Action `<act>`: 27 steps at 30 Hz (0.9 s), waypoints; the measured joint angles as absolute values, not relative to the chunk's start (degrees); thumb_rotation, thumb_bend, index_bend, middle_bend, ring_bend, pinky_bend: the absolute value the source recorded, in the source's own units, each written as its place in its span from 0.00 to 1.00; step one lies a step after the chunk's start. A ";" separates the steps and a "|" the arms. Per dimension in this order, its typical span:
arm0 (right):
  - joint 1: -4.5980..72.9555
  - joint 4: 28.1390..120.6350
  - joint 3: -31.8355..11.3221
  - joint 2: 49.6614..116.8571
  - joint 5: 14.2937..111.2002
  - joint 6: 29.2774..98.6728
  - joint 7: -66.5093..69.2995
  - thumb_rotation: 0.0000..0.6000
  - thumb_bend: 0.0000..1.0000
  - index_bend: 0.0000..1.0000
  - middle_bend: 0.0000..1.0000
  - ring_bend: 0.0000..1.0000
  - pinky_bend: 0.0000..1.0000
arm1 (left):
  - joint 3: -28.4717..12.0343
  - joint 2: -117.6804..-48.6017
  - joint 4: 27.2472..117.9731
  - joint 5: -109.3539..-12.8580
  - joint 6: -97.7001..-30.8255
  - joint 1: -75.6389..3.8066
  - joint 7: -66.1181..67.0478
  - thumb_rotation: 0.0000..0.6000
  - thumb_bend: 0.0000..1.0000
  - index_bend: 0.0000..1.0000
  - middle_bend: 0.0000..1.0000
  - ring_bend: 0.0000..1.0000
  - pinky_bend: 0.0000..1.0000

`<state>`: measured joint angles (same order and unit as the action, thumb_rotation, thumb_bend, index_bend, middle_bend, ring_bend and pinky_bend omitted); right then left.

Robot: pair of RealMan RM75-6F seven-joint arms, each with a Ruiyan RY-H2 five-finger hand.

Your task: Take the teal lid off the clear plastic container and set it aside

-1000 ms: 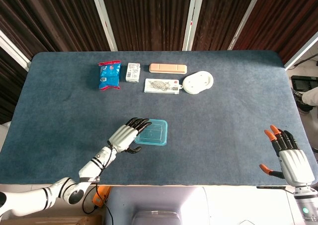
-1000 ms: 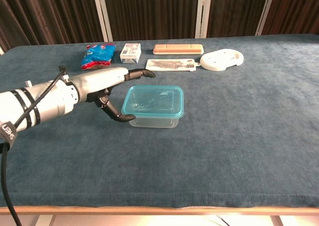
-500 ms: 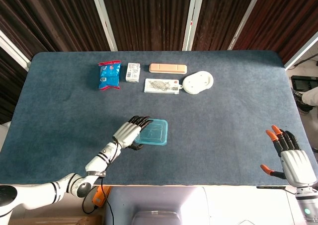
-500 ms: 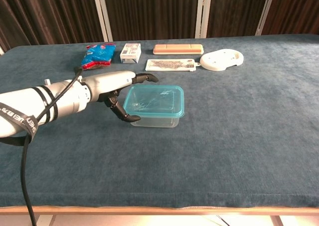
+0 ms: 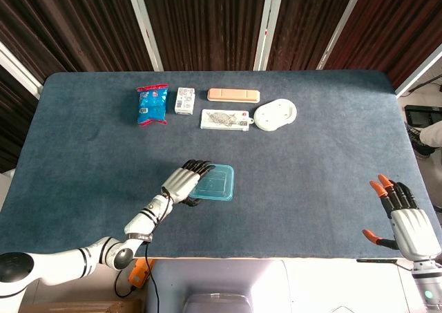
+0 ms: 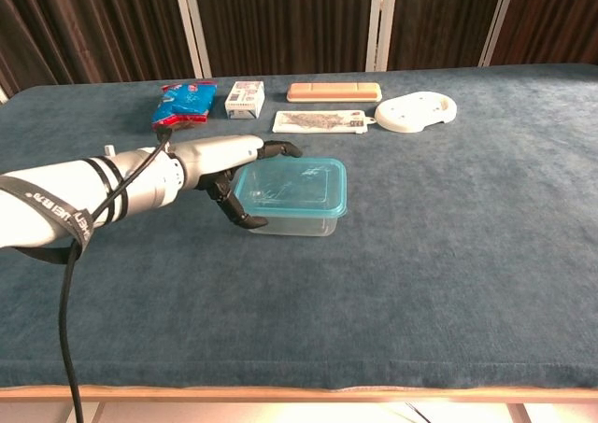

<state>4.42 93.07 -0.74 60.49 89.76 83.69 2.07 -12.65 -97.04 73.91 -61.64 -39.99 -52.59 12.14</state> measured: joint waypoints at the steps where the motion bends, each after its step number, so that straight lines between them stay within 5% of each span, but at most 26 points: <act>1: 4.44 93.09 -0.70 60.49 89.82 83.61 2.00 1.00 0.21 0.00 0.00 0.00 0.00 | -12.54 -97.13 73.68 -61.34 -39.99 -52.79 12.48 1.00 0.28 0.00 0.00 0.00 0.00; 8: 4.74 93.03 -0.54 60.97 90.44 83.31 1.33 1.00 0.21 0.00 0.00 0.00 0.00 | -11.93 -97.46 73.11 -59.66 -40.29 -53.59 14.11 1.00 0.28 0.00 0.01 0.00 0.01; 19: 12.73 88.88 -1.43 65.60 95.16 75.75 -0.67 1.00 0.21 0.00 0.00 0.00 0.00 | -9.97 -98.43 73.88 -59.44 -41.66 -53.60 15.67 1.00 0.27 0.00 0.23 0.18 0.16; 27: 22.70 84.28 -2.29 72.71 100.12 67.95 -0.54 1.00 0.21 0.17 0.00 0.00 0.00 | -8.21 -97.84 78.12 -60.82 -43.48 -53.03 17.46 1.00 0.27 0.00 0.24 0.18 0.17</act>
<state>22.70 84.28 -2.29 72.71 100.12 67.95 -0.54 -8.21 -97.84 78.12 -60.82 -43.48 -53.03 17.46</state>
